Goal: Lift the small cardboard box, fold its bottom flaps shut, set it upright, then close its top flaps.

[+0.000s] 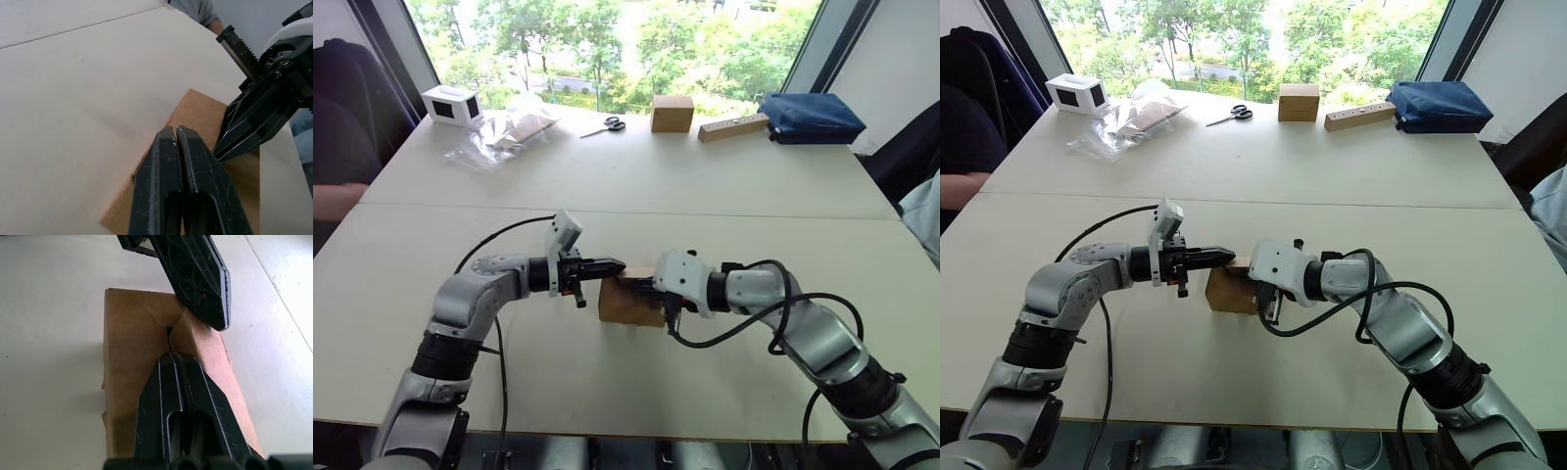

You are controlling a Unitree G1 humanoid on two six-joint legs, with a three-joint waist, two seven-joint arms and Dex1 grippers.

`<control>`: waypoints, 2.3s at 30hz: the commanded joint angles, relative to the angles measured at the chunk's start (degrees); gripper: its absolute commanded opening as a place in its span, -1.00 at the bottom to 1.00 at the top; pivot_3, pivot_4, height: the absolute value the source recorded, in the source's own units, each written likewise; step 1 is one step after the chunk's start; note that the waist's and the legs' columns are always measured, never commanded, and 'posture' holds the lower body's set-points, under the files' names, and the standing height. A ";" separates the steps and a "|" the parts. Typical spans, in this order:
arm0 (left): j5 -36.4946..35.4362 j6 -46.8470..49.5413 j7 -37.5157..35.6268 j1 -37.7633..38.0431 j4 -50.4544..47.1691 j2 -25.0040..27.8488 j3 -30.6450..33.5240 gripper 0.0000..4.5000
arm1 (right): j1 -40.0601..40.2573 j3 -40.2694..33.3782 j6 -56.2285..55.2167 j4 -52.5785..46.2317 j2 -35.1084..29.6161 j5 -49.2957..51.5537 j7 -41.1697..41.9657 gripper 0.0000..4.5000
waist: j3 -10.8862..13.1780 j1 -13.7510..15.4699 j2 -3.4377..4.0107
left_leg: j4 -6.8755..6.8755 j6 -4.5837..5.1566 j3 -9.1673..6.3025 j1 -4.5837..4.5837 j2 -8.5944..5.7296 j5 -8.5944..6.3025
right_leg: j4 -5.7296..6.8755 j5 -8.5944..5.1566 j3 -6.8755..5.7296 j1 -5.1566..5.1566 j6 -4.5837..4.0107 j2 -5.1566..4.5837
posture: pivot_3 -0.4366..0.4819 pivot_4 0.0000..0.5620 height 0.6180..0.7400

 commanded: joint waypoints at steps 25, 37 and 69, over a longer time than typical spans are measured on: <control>0.38 -1.56 0.41 1.65 -8.94 4.51 0.23 -0.97 | 3.56 -12.60 3.80 -1.92 3.18 11.19 -3.33 -1.00 | 0.02 -0.11 0.00 | -0.11 0.07 0.02 0.47 0.03 -0.05 | -0.12 -0.02 0.01 0.44 -0.02 -0.02 | -0.05 -0.47 1.00; 5.86 -6.31 1.73 2.77 -8.45 3.13 -6.02 -0.97 | 5.18 -7.38 0.73 0.27 0.53 6.29 -2.78 -1.00 | 0.03 -0.03 0.01 | -0.11 0.07 0.04 0.47 0.02 -0.06 | -0.14 -0.04 0.02 0.44 -0.05 -0.02 | -0.05 -0.47 1.00; -1.56 0.28 8.70 13.10 -18.08 18.08 16.78 -0.97 | 14.18 -34.15 7.00 -7.72 8.09 28.83 -12.12 -1.00 | 0.06 -0.08 0.03 | -0.15 0.05 0.03 0.48 0.07 -0.07 | -0.15 -0.05 0.02 0.43 -0.08 -0.05 | -0.05 -0.47 1.00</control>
